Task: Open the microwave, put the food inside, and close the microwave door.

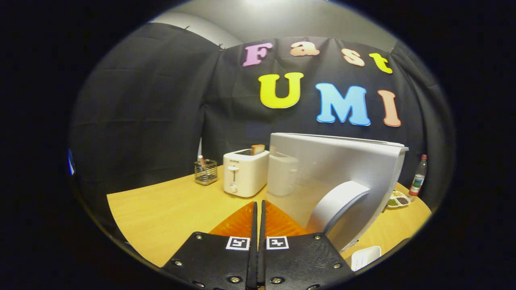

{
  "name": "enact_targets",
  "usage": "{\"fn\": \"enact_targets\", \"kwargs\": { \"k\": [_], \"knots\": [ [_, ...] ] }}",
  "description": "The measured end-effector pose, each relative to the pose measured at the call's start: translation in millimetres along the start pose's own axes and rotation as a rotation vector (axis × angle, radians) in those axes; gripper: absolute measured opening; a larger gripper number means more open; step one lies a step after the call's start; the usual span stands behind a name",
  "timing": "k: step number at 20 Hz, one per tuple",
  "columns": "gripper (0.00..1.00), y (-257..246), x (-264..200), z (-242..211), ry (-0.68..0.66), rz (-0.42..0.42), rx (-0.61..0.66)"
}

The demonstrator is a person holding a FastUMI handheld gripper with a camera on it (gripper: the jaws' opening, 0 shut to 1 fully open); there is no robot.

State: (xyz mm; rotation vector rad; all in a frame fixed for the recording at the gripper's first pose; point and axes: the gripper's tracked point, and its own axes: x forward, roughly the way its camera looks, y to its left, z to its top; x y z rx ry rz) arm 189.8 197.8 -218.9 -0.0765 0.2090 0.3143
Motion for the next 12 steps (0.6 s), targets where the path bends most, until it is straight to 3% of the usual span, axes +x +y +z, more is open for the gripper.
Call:
{"fn": "enact_targets", "kwargs": {
  "k": [12],
  "knots": [
    [0.01,-172.8,45.2,27.6,-0.007,-0.344,0.115]
  ]
}}
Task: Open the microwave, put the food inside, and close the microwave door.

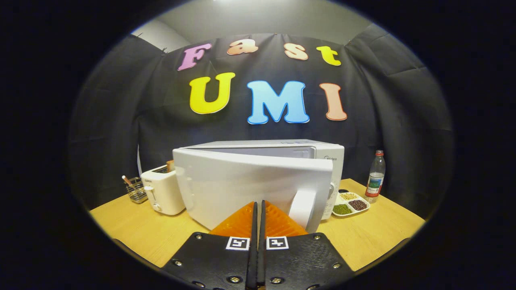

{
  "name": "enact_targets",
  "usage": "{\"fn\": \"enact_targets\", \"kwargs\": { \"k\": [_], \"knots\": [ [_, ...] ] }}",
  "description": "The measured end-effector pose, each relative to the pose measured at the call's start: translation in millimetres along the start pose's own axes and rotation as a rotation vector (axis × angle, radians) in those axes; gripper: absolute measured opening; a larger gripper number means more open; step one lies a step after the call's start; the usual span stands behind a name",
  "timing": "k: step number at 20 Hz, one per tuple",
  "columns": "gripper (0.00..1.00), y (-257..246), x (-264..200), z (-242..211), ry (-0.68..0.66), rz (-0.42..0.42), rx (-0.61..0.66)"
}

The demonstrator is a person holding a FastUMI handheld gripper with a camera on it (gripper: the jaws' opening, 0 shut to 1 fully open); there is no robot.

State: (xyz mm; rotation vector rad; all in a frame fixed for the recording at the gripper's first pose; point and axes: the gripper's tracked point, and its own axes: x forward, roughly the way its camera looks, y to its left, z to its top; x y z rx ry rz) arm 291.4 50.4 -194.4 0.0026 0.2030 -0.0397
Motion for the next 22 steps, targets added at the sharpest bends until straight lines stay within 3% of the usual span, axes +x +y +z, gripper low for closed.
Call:
{"fn": "enact_targets", "kwargs": {
  "k": [6,11,16,22],
  "knots": [
    [0.01,-28.3,64.6,8.4,-0.005,-0.105,0.027],
    [0.01,-33.2,101.4,4.9,0.008,-0.142,0.013],
    [0.02,-29.9,106.4,5.4,-0.024,-0.188,-0.101],
    [0.01,-28.2,112.1,3.6,0.015,-0.152,-0.052]
  ]
}}
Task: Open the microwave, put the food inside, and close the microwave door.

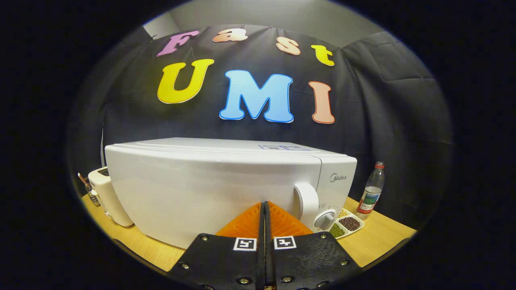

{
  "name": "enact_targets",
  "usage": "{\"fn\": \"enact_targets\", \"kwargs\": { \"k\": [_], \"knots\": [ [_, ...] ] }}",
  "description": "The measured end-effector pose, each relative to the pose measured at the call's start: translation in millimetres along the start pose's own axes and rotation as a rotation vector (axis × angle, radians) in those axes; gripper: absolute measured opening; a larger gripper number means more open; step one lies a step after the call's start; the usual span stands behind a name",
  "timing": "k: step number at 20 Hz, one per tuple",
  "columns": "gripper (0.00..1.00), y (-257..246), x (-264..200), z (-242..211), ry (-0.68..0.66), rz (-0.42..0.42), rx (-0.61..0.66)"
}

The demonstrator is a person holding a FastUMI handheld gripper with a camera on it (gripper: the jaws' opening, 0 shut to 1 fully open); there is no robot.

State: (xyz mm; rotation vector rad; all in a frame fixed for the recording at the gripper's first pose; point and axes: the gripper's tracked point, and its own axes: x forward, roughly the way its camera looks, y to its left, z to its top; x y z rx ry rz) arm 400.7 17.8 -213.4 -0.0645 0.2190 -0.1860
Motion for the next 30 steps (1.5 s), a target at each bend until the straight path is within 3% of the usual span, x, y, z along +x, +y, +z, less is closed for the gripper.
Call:
{"fn": "enact_targets", "kwargs": {
  "k": [3,7,14,20,25,30],
  "knots": [
    [0.01,-1.9,-11.1,-0.3,0.017,0.069,-0.001],
    [0.02,-8.7,-52.9,10.6,-0.006,0.168,0.097],
    [0.01,-39.3,-148.4,35.0,-0.016,0.236,0.225],
    [0.01,-46.3,-269.8,69.4,-0.131,0.315,0.132],
    [0.01,-45.6,-345.0,91.3,-0.211,0.331,0.015],
    [0.02,-46.7,-407.0,123.1,-0.313,0.350,0.011]
  ]
}}
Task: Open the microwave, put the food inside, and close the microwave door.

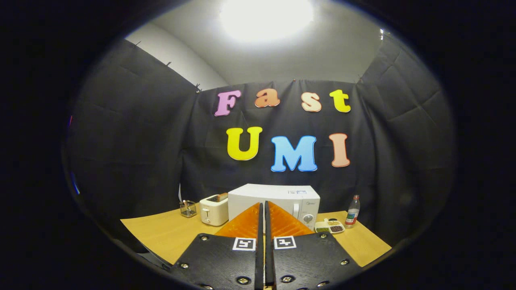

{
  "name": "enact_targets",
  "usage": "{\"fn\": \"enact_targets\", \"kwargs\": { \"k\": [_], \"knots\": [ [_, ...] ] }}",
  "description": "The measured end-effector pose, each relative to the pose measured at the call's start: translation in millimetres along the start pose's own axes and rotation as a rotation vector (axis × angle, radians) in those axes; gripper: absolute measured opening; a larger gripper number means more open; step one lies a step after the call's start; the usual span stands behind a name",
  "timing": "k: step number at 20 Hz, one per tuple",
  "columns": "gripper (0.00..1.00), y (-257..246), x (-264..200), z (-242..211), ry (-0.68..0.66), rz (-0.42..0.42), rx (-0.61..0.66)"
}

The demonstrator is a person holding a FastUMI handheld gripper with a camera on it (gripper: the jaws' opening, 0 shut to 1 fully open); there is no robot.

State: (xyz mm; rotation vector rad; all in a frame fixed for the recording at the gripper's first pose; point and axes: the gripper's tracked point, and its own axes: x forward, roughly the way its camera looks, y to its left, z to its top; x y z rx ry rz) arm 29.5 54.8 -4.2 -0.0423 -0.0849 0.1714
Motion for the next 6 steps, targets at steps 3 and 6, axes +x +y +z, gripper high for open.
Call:
{"fn": "enact_targets", "kwargs": {
  "k": [3,6],
  "knots": [
    [0.02,13.5,-18.1,13.4,-0.039,0.019,-0.017],
    [0.05,14.6,-20.9,8.4,-0.016,0.032,-0.016]
  ]
}}
